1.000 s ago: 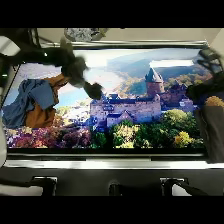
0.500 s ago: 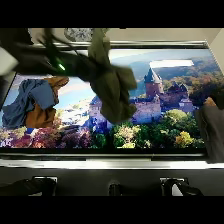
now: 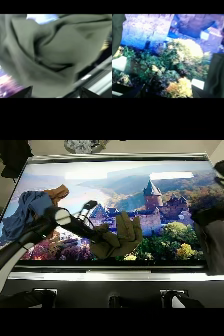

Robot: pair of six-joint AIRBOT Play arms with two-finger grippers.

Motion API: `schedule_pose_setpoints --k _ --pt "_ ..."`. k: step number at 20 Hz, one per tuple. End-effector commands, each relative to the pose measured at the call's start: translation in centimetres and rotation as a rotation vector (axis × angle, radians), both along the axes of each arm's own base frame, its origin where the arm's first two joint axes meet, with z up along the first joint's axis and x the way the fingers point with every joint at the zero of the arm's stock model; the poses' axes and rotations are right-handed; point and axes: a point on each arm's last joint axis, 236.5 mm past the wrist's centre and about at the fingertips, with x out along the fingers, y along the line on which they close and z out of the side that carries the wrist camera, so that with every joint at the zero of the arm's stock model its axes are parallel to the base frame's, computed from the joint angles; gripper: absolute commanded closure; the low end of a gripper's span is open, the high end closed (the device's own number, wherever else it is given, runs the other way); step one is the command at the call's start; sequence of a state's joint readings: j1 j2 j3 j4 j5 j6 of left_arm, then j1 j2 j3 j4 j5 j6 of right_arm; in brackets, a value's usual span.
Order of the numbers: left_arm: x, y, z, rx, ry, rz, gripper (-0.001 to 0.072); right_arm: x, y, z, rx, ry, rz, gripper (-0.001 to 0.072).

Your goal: Fold the shirts.

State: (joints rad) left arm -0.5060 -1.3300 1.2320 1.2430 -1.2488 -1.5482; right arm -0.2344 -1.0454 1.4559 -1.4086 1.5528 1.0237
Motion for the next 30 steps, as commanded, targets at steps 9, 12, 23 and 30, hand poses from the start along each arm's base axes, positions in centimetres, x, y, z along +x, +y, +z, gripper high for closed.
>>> schedule_pose_setpoints --k 9,12,23,30 --pt "-5.8 3.6 -4.2 -0.101 0.263 0.142 -0.0003 2.4 9.9 -17.2 0.497 0.459 0.191 0.0018" --pt "-6.9 0.8 -6.9 -0.149 0.251 0.170 -0.0003 3.1 12.0 -19.3 0.483 0.474 0.240 0.0004" --pt "-2.4 -0.1 -10.3 -0.168 0.121 0.341 0.0671 3.7 18.6 -25.6 0.447 0.535 0.329 0.0087" --pt "0.0 0.6 -6.7 -0.154 -0.044 0.234 0.0679 3.9 19.6 -23.8 0.392 0.463 0.426 0.0674"
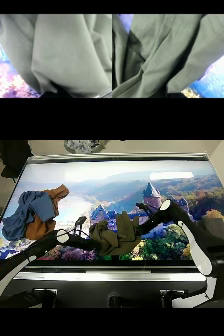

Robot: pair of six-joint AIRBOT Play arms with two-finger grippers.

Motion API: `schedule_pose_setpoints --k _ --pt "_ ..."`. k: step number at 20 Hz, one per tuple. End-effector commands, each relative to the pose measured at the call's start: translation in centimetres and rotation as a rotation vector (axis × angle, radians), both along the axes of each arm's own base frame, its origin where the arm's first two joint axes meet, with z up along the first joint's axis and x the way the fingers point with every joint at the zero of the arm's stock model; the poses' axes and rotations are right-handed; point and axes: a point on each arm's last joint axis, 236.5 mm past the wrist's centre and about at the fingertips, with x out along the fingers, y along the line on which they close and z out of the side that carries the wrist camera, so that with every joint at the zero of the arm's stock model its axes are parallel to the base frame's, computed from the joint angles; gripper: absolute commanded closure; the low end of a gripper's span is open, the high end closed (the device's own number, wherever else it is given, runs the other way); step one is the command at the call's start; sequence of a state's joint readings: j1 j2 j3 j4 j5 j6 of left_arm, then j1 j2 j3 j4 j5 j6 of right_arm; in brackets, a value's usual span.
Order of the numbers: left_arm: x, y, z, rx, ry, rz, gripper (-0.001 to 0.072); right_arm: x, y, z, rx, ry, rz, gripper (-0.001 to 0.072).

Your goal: Fold the shirts.

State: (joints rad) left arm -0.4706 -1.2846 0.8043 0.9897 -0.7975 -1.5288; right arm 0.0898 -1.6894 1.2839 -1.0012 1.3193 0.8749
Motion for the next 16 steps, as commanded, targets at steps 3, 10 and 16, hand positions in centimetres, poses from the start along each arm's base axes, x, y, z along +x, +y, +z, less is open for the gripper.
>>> schedule_pose_setpoints --k 3,10,16 --pt "5.7 3.9 10.6 0.139 -0.329 -0.025 0.0680 3.0 -3.2 8.6 -0.160 -0.323 0.098 0.0674" --pt "3.3 8.5 47.4 -0.162 -1.041 0.215 0.0679 -2.4 -10.1 47.0 -0.283 -1.338 -0.267 0.0673" --pt "-3.6 3.5 47.0 -0.206 -0.951 -0.033 0.0679 -13.2 -9.3 50.8 -0.107 -1.372 -0.366 0.0673"
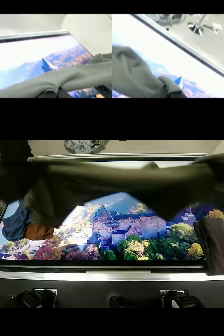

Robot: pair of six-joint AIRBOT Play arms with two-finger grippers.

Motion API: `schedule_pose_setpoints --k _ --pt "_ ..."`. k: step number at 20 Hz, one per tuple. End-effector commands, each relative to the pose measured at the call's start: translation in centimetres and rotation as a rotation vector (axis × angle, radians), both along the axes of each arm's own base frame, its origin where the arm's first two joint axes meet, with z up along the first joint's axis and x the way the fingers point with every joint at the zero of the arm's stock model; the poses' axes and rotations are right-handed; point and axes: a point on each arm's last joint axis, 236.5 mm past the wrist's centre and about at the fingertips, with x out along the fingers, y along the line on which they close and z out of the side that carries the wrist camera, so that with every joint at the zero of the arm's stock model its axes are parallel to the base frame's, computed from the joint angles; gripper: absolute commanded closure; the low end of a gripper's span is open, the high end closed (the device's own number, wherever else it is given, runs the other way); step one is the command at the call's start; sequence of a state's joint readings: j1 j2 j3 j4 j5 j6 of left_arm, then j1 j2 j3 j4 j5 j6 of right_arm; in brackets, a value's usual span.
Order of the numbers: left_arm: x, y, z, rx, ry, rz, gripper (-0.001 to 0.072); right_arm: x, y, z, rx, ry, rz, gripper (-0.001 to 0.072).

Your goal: Fold the shirts.

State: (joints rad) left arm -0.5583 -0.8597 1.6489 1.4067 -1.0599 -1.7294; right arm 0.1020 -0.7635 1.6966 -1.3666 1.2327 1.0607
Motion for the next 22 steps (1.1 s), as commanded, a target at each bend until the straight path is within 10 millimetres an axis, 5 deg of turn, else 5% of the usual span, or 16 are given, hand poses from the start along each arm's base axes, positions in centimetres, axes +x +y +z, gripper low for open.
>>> schedule_pose_setpoints --k 1,3,6,9,13,16,18,19,20,21,22 --pt "-2.6 -0.2 0.3 0.027 0.025 -0.038 0.0679 -5.2 -1.4 1.1 0.054 -0.009 -0.055 0.0673" --pt "-1.7 0.6 -0.4 0.071 0.023 0.003 0.0678 -5.1 -2.0 -0.7 0.022 0.064 -0.074 0.0673" --pt "1.7 1.2 -5.7 0.228 0.148 0.067 0.0677 -2.2 -2.0 -6.8 -0.040 0.325 -0.084 0.0673" --pt "8.3 1.5 -14.5 0.408 0.314 0.108 0.0677 3.3 -1.9 -16.2 -0.118 0.659 -0.081 0.0673" --pt "16.5 2.9 -30.0 0.531 0.636 0.162 0.0674 14.6 -0.9 -30.6 -0.116 0.837 -0.115 0.0673" --pt "17.8 2.4 -38.1 0.506 0.824 0.119 0.0674 20.5 2.5 -37.8 0.043 0.861 -0.089 0.0671" --pt "17.8 1.6 -40.1 0.438 0.899 0.096 0.0598 21.7 4.8 -40.0 0.173 0.894 -0.069 0.0671" --pt "18.0 1.5 -40.0 0.407 0.907 0.095 0.0392 22.4 5.6 -40.2 0.227 0.887 -0.068 0.0605" --pt "18.5 2.0 -39.3 0.399 0.893 0.100 0.0174 22.9 5.5 -39.7 0.254 0.867 -0.071 0.0384" --pt "19.1 3.0 -38.1 0.419 0.853 0.080 0.0134 23.2 4.9 -38.4 0.274 0.848 -0.076 0.0174" --pt "19.5 4.5 -36.7 0.435 0.826 0.073 0.0134 23.2 3.7 -36.8 0.260 0.823 -0.071 0.0084"
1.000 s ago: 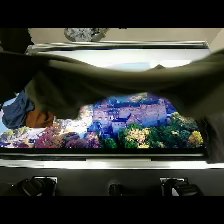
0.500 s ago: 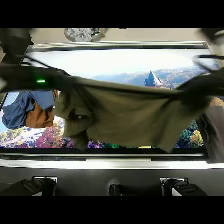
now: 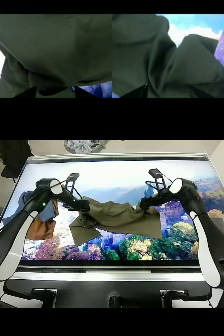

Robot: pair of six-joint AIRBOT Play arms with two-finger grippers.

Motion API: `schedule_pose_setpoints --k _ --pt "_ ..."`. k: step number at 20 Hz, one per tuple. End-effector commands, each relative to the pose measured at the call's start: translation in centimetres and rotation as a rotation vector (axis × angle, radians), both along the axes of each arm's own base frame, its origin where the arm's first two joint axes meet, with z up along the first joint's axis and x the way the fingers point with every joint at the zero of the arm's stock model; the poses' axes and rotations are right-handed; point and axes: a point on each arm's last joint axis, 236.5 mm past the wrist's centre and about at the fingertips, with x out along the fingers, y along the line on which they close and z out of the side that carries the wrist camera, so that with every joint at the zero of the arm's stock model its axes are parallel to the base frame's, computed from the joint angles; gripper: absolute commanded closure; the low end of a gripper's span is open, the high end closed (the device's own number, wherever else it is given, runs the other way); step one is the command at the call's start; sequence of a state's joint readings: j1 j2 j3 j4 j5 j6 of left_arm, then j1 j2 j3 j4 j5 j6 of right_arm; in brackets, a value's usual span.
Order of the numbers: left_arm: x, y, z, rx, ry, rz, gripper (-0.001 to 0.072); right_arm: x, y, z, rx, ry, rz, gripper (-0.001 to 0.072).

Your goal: Fold the shirts.

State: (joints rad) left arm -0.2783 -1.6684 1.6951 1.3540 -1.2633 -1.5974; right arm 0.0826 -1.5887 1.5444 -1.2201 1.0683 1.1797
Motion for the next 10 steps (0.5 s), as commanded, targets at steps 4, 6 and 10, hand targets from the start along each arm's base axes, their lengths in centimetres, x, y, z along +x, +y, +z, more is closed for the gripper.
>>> schedule_pose_setpoints --k 4,6,10 --pt "-0.2 10.0 3.0 -0.004 0.066 0.096 0.0136 -2.1 -10.8 5.2 0.002 -0.008 -0.048 0.0045" --pt "-2.9 12.8 0.2 0.006 0.211 0.138 0.0171 -6.7 -15.4 3.6 0.024 0.169 -0.088 0.0049" --pt "-7.7 13.6 -7.7 0.003 0.400 0.163 0.0197 -12.4 -18.6 -0.4 0.102 0.378 -0.140 0.0050"
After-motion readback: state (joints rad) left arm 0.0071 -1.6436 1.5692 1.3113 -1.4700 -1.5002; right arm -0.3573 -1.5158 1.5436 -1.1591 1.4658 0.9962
